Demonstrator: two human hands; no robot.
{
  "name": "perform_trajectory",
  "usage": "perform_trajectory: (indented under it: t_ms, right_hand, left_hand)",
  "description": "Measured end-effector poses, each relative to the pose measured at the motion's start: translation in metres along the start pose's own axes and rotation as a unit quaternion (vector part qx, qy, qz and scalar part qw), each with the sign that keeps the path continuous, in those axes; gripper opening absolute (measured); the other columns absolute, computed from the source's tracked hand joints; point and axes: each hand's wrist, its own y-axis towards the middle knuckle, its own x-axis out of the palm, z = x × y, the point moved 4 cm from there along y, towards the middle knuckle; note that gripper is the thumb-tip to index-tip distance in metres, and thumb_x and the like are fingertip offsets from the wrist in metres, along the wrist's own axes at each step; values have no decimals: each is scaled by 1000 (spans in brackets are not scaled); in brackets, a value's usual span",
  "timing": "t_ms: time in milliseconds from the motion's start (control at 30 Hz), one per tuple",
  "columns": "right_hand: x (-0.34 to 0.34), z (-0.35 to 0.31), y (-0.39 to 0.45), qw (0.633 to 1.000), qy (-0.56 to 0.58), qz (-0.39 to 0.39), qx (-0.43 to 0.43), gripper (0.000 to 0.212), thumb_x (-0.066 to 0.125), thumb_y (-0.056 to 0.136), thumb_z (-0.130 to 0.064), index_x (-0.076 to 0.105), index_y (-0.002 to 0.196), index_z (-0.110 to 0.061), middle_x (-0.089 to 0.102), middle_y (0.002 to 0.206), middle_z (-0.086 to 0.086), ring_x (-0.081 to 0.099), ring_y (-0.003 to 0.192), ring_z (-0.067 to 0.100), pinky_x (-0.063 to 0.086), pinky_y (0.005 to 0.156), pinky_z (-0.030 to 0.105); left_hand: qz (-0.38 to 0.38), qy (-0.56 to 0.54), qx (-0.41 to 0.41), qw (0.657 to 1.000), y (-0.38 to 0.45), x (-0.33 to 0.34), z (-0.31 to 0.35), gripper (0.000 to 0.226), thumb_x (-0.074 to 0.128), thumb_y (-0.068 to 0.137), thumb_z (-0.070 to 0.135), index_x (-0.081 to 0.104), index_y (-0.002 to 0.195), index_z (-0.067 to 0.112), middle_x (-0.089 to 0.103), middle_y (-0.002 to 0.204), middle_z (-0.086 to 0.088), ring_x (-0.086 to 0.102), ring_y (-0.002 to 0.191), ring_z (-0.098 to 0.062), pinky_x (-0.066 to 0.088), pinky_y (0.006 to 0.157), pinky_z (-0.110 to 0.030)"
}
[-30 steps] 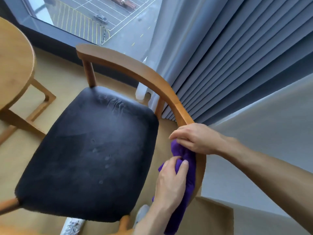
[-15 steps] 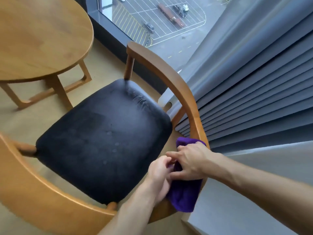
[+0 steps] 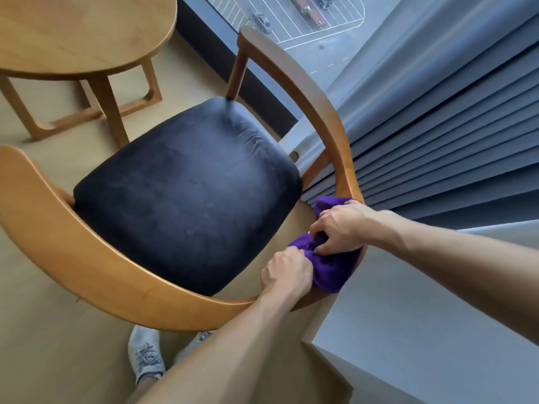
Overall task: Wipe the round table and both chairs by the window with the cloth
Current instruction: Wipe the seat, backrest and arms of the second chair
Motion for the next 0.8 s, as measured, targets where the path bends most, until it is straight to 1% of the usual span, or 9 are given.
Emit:
perform_trajectory:
  t_ms: [67, 133, 167, 233, 300, 433, 567, 667, 800]
  right_hand:
    - [1, 10, 5, 1000, 0, 5, -5, 47, 43, 91, -64, 57, 128, -38, 58, 130, -5, 53, 121, 22, 44, 101, 45]
    - [2, 24, 10, 1000, 5, 17, -12, 45, 45, 91, -63, 57, 127, -40, 58, 130, -7, 53, 121, 20, 42, 104, 44]
    - [2, 32, 13, 999, 3, 30, -16, 45, 46, 90, -63, 56, 128, -41, 57, 132, -8, 52, 123, 19, 39, 108, 45]
    - [-1, 51, 22, 998, -5, 59, -22, 46, 48, 90, -63, 54, 132, -44, 54, 137, -9, 46, 131, 17, 26, 116, 48]
    - [-3, 71, 32, 996, -4, 82, -34, 47, 49, 90, -62, 51, 134, -46, 51, 140, -10, 42, 136, 16, 19, 119, 49]
    - [-12, 106, 57, 986, -30, 146, -76, 49, 50, 90, -61, 47, 136, -46, 50, 142, -12, 39, 138, 12, 19, 120, 44]
    - [-20, 139, 77, 959, -64, 248, -125, 48, 52, 90, -56, 50, 136, -43, 52, 137, -10, 40, 137, 12, 17, 121, 43]
    - [-28, 160, 89, 935, -67, 308, -162, 49, 55, 90, -54, 53, 136, -38, 52, 136, -4, 39, 139, 16, 19, 121, 44]
    - [-44, 173, 107, 907, -88, 361, -199, 49, 60, 88, -52, 57, 134, -35, 53, 134, 1, 36, 141, 21, 18, 122, 46]
  left_hand:
    - [24, -14, 0, 1000, 4, 4, -1, 56, 20, 103, 51, 64, 119, 20, 66, 120, -10, 60, 109, -33, 44, 93, -40]
    - [47, -16, 1, 999, 4, 8, -3, 70, 12, 98, 65, 66, 109, 23, 69, 106, -5, 62, 94, -27, 46, 87, -40]
    - [53, -11, -1, 999, 3, 10, -3, 71, 9, 96, 68, 65, 105, 25, 67, 101, -2, 59, 88, -23, 46, 83, -39]
    - [53, -9, -11, 998, 7, 12, 4, 65, 11, 98, 67, 60, 110, 25, 64, 103, -1, 56, 86, -20, 43, 81, -37]
    - [52, -29, -4, 998, 17, 13, 23, 55, 16, 101, 60, 53, 120, 24, 64, 114, -3, 59, 97, -23, 46, 87, -39]
    - [80, -109, 48, 990, 37, 11, 80, 50, 23, 102, 56, 41, 137, 25, 57, 134, -6, 57, 118, -28, 49, 100, -47]
    - [112, -121, 62, 984, 47, 16, 114, 74, 24, 98, 67, 16, 157, 24, 37, 153, -7, 41, 137, -29, 39, 108, -48]
    - [146, -112, 64, 981, 63, 14, 132, 85, 32, 95, 70, 5, 159, 20, 30, 155, -7, 36, 139, -28, 37, 107, -47]
    - [146, -111, 31, 982, 85, 14, 148, 108, 50, 88, 70, -10, 158, 13, 14, 163, -10, 30, 144, -31, 37, 108, -46]
